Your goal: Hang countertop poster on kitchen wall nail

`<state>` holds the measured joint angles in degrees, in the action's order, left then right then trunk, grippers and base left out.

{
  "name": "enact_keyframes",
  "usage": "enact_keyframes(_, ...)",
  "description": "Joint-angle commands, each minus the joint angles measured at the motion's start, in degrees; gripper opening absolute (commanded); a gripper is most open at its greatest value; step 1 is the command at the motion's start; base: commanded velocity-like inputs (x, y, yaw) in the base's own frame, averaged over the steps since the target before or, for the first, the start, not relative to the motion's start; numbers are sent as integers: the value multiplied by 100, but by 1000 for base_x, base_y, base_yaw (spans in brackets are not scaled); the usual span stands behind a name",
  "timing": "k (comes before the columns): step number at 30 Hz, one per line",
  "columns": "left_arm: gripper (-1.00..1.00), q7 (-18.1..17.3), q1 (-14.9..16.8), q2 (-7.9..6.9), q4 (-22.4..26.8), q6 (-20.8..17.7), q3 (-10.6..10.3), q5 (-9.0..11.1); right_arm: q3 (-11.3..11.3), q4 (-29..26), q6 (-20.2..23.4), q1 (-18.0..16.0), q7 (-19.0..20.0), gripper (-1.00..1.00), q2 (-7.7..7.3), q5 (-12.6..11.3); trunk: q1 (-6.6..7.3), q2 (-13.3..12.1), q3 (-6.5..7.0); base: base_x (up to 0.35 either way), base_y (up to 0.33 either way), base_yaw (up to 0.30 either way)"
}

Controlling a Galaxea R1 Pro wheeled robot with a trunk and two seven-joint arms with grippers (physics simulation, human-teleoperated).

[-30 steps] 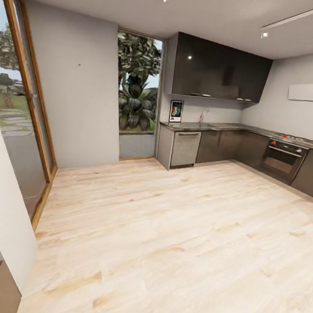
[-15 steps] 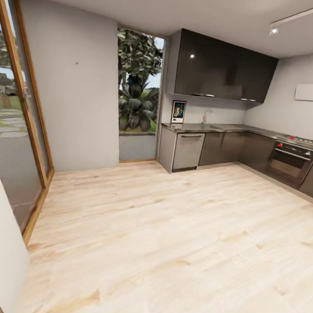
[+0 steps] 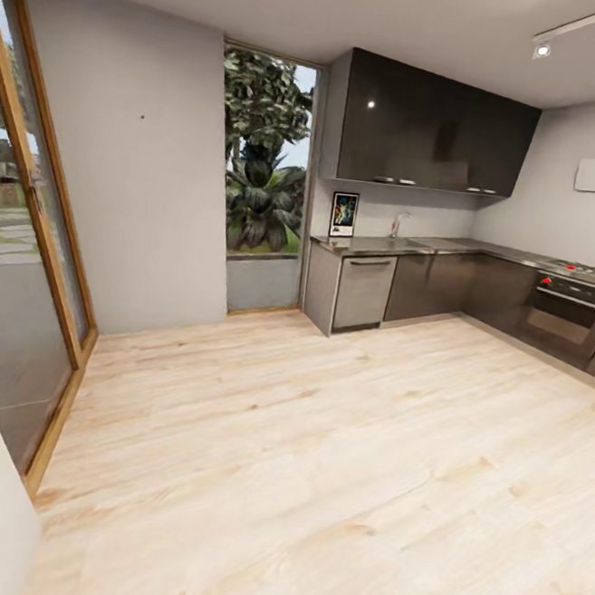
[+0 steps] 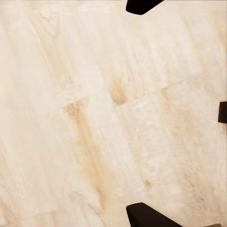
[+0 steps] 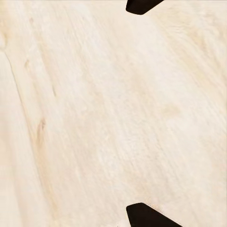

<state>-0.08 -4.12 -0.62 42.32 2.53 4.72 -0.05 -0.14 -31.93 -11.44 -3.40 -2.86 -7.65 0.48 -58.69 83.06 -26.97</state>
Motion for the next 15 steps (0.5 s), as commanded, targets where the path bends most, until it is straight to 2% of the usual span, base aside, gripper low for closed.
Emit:
enact_keyframes(1, 100, -1, -1, 0, 4, 11, 2, -1, -1, 2, -16, -2, -13, 100, 0, 5, -4, 2, -5, 342, 43, 0)
enact_keyframes(15, 100, -3, -1, 0, 4, 12, 2, -4, 5, 2, -16, -2, -13, 100, 0, 5, -4, 2, -5, 342, 10, 0)
